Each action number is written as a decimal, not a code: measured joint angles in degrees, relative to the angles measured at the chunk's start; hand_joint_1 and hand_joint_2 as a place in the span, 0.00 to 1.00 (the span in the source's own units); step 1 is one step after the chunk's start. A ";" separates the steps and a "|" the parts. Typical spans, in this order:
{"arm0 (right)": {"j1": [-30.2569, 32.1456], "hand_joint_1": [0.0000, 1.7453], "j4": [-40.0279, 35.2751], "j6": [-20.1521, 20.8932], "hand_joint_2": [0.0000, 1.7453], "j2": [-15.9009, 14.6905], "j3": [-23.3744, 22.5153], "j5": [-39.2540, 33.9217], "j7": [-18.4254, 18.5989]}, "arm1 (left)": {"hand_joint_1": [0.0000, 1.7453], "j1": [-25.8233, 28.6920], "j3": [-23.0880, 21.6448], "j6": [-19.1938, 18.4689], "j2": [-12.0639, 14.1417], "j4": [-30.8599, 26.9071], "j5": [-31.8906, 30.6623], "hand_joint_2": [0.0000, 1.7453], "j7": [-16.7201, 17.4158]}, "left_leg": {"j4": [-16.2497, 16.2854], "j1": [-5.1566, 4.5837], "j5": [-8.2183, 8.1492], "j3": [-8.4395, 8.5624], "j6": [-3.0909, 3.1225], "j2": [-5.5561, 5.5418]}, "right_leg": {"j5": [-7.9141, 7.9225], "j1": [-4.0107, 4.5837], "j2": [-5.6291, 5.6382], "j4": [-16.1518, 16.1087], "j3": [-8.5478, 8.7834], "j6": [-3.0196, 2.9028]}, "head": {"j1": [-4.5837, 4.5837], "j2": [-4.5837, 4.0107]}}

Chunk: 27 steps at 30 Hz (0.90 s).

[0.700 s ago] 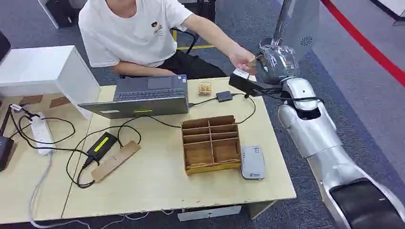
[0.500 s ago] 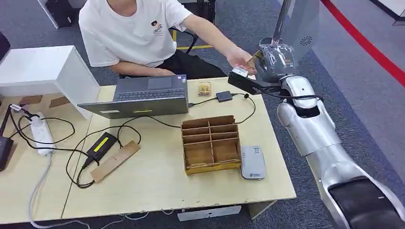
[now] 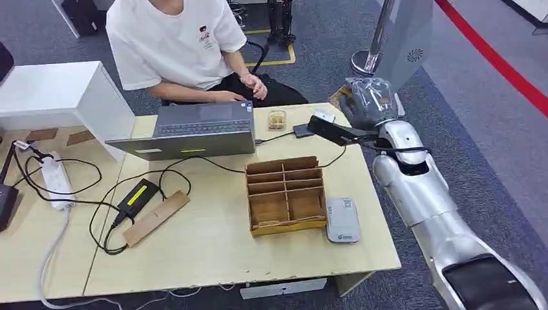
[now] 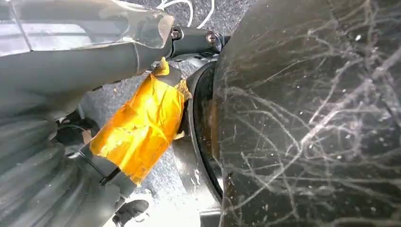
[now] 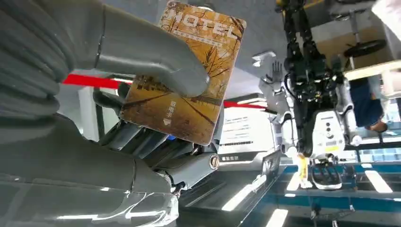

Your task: Pass the card to the sensor for recognition and then transmit it.

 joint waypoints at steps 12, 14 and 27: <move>11.14 1.00 -3.96 -2.86 1.00 -2.25 -0.55 0.13 -3.23 | 0.00 -0.11 0.00 0.09 0.26 0.00 -1.99 1.00 -0.70 | 0.00 0.03 -0.01 -0.03 0.00 0.03 | 0.00 0.03 0.02 -0.02 -0.02 0.00 | -0.02 0.00; 12.57 1.00 -5.23 -2.82 1.00 -2.43 -0.55 -0.29 -3.96 | 0.00 -0.21 0.00 0.20 0.26 0.00 -2.80 1.00 -0.90 | 0.00 0.04 -0.01 -0.04 0.00 0.02 | 0.00 0.04 0.02 -0.02 -0.02 0.00 | -0.02 0.00; 19.63 1.00 -10.91 -2.86 1.00 -3.32 -0.18 0.48 -5.42 | 0.00 -0.65 -0.46 0.46 0.24 0.00 -5.51 1.00 -2.45 | 0.00 0.05 -0.01 -0.17 0.00 0.01 | 0.00 0.05 0.02 -0.02 -0.12 0.00 | 0.00 0.02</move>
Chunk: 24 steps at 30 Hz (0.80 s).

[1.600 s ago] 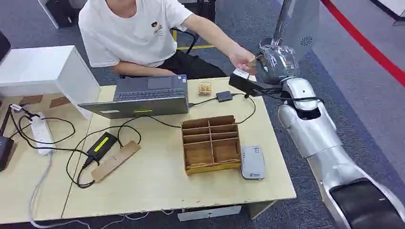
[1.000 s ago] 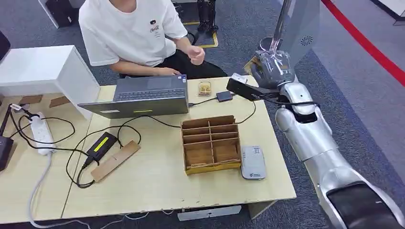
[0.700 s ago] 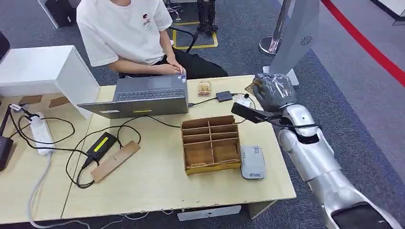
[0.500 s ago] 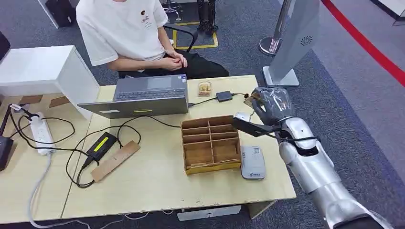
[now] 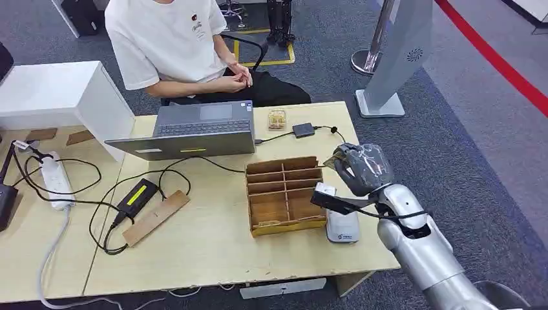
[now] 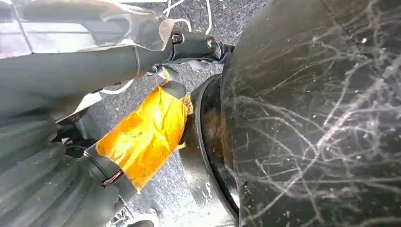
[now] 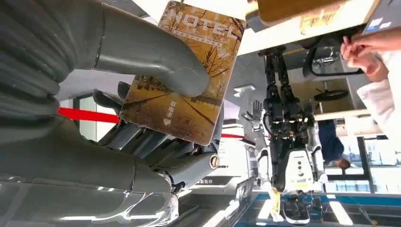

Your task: Pass the card to the sensor for recognition and then transmit it.

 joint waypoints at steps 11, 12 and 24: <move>2.98 1.00 -0.77 -0.37 1.00 -0.52 0.39 0.04 -0.31 | 0.00 -0.25 -0.50 0.33 -0.02 0.00 -1.27 1.00 -0.81 | 0.00 0.01 0.00 -0.04 0.00 0.00 | 0.00 0.00 0.00 0.00 -0.05 0.00 | -0.02 -0.02; 3.19 1.00 -0.77 -0.50 1.00 -0.55 0.42 0.11 -0.31 | 0.00 -0.27 -0.57 0.35 -0.02 0.00 -1.33 1.00 -0.85 | 0.00 0.01 0.00 -0.04 0.00 0.00 | 0.00 0.01 0.00 0.00 -0.06 0.00 | -0.02 -0.02; 6.14 1.00 -0.13 -1.23 1.00 -2.21 0.35 -0.15 0.04 | 0.00 -0.56 -1.53 0.87 -0.17 0.00 -2.38 1.00 -1.18 | 0.00 0.00 0.00 -0.09 0.00 0.00 | 0.00 0.00 -0.01 -0.01 -0.11 0.00 | -0.02 0.00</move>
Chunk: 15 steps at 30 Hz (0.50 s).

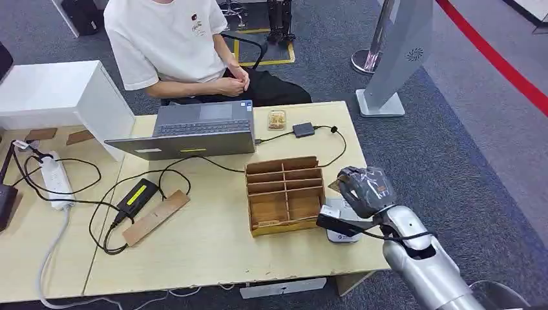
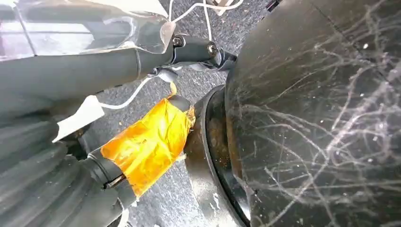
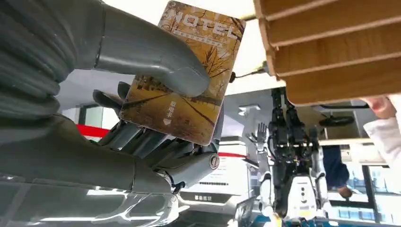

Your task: Pass the card to the sensor for recognition and then transmit it.

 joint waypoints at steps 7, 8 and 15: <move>1.20 1.00 0.37 -0.50 1.00 -0.74 -0.57 -0.13 -0.22 | 0.00 -0.06 -0.04 0.28 -0.15 0.00 -0.22 1.00 0.02 | 0.00 0.00 0.00 0.00 0.00 0.01 | 0.00 0.00 0.01 0.00 -0.01 0.00 | 0.00 -0.02; 1.33 1.00 0.37 -0.52 1.00 -0.81 -0.61 -0.17 -0.28 | 0.00 -0.05 -0.04 0.31 -0.20 0.00 -0.24 1.00 0.04 | 0.00 0.00 0.00 0.00 0.00 0.01 | 0.00 0.00 0.01 0.00 -0.01 0.00 | 0.00 0.00; 3.38 1.00 0.37 -0.52 1.00 -1.14 -1.92 -1.20 -1.55 | 0.00 -0.02 -0.04 0.79 -0.24 0.00 -0.31 1.00 0.04 | 0.00 0.00 0.00 -0.01 0.00 -0.01 | 0.00 0.00 0.00 0.00 -0.01 0.00 | 0.00 0.00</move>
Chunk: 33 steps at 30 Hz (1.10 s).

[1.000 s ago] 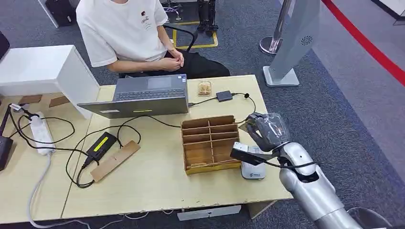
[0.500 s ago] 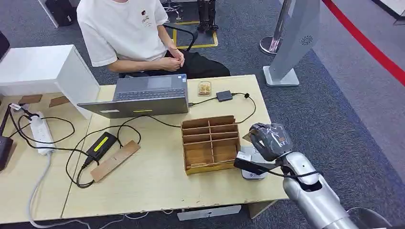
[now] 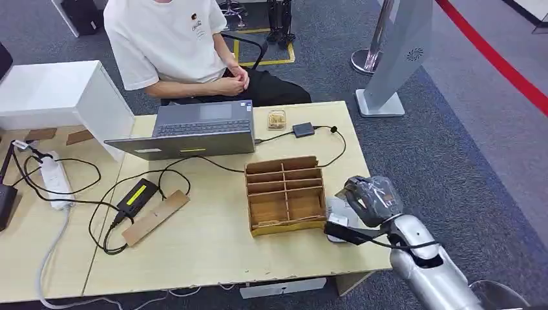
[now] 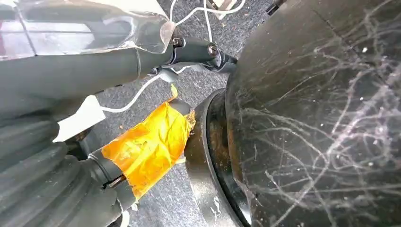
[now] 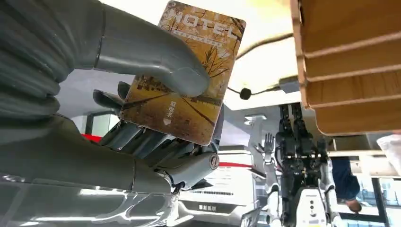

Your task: Pass the card to the sensor for recognition and then transmit it.

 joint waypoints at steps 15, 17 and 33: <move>4.55 1.00 0.09 0.72 1.00 0.02 -0.17 0.02 -1.49 | 0.00 0.27 0.02 1.14 -0.02 0.00 0.81 1.00 0.66 | 0.00 0.00 -0.01 0.03 -0.01 0.01 | -0.01 0.00 0.01 -0.01 0.01 0.00 | 0.00 -0.02; 4.74 1.00 0.31 0.87 1.00 0.02 -0.17 0.02 -1.55 | 0.00 0.32 0.02 1.18 -0.02 0.00 0.87 1.00 0.68 | 0.00 0.00 -0.01 0.02 -0.01 0.01 | 0.00 0.00 0.01 -0.01 0.02 0.00 | 0.00 0.00; -0.31 1.00 -0.18 1.11 1.00 1.55 0.48 -0.07 -2.21 | 0.00 0.36 0.17 1.16 -0.04 0.00 0.92 1.00 1.03 | 0.00 0.00 0.02 -0.01 -0.01 0.00 | 0.02 0.00 0.00 0.02 0.05 0.00 | 0.00 -0.02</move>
